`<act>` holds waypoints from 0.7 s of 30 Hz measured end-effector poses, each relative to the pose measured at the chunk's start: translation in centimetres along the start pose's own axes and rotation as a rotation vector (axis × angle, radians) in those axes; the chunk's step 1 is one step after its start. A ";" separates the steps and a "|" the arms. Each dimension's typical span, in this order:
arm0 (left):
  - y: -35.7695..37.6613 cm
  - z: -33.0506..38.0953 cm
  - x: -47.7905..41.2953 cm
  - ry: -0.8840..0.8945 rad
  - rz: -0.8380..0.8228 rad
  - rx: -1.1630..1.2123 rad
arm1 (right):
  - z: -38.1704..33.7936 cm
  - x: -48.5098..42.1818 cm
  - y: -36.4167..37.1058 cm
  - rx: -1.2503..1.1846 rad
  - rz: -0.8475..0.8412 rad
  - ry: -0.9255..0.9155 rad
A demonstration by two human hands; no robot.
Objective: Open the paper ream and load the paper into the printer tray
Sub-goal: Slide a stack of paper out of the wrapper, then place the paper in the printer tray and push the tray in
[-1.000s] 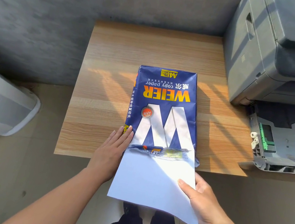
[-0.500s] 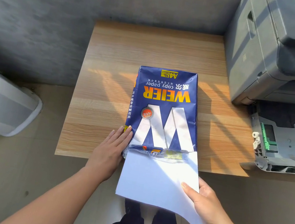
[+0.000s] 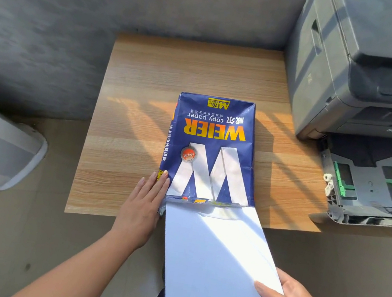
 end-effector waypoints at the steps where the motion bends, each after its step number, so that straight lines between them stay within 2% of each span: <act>1: -0.1 0.0 0.0 -0.006 -0.017 -0.002 | 0.2 0.3 -0.3 0.001 -0.009 -0.001; 6: -0.3 -0.4 0.2 -0.017 -0.031 0.082 | 1.0 3.7 -0.4 0.108 0.006 -0.033; 10: -1.4 -0.6 1.3 0.043 0.053 0.239 | 1.4 6.4 -0.2 0.158 0.129 -0.200; 12: -3.2 0.0 2.4 -0.006 0.139 0.443 | 1.3 7.1 -0.2 0.123 0.156 -0.269; 15: -8.4 2.9 3.3 -0.293 0.258 0.977 | 0.7 7.2 -0.2 0.060 0.199 -0.333; 17: -11.6 6.1 3.2 -0.397 0.283 1.323 | -0.4 7.1 0.3 -0.036 0.229 -0.341; 21: -15.2 11.1 2.6 -0.356 0.221 1.596 | -2.8 6.5 1.7 -0.128 0.301 -0.392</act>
Point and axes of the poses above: each hand's wrist, its own x-axis away from the middle knuckle, its own y-axis out of the palm, z = x × y, the point moved 1 cm from there along -x, towards the middle knuckle, and after that the axes turned 11 degrees about y, right-handed, at the moved point
